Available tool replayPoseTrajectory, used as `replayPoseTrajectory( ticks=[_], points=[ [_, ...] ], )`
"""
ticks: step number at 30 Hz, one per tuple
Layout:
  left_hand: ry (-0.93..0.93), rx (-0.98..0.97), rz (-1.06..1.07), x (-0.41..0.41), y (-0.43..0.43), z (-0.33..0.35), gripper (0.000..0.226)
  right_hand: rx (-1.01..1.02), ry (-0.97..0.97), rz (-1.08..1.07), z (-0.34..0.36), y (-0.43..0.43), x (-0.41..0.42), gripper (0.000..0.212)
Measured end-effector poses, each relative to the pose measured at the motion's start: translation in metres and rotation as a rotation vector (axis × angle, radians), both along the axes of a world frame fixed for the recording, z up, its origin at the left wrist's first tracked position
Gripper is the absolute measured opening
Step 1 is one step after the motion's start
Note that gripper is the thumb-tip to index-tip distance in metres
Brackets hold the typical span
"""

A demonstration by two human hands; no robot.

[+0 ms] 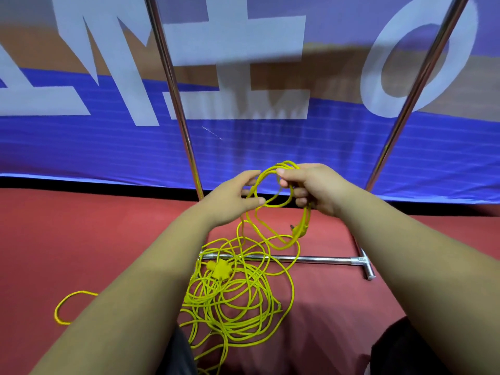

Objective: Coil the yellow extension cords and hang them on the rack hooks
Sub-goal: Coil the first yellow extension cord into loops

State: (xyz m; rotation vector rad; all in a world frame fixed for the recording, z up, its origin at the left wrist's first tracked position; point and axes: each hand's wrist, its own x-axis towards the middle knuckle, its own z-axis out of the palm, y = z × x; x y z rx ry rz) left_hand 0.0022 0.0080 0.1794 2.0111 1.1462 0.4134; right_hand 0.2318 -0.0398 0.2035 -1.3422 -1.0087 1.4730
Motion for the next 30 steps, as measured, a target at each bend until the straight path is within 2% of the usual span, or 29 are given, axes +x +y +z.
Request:
replayPoseTrajectory(
  ticks=[3,5,10,15,18,20,23,26,30],
  points=[
    [-0.005,0.136,0.112,0.004,0.0,-0.004,0.026,-0.02,-0.002,0.016,-0.001,-0.001,-0.004,0.014],
    [0.108,0.2,0.107,-0.003,0.004,-0.006,0.012,-0.043,-0.012,0.032,-0.003,-0.001,-0.005,0.016],
    [0.3,0.356,0.062,-0.026,0.014,-0.001,0.024,-0.116,-0.073,-0.091,-0.011,0.004,0.004,0.018],
    [0.384,0.392,-0.141,-0.041,0.018,0.005,0.036,-0.122,-0.051,-0.198,-0.01,0.006,0.016,0.016],
    [0.572,0.384,-0.202,-0.034,0.013,0.009,0.048,-0.106,0.005,-0.306,-0.008,0.009,0.019,0.017],
    [0.608,0.333,-0.238,-0.026,0.007,0.008,0.046,-0.104,0.064,-0.35,-0.008,0.011,0.021,0.017],
    [0.429,0.218,-0.272,-0.012,-0.003,0.009,0.037,-0.131,0.101,-0.315,-0.006,0.01,0.019,0.016],
    [0.188,0.167,-0.294,0.002,-0.01,0.017,0.039,-0.183,0.012,-0.174,-0.008,0.005,0.007,0.015],
    [-0.143,0.078,-0.064,0.011,-0.012,0.018,0.026,-0.264,-0.091,0.166,-0.009,-0.006,-0.01,0.021]
  ],
)
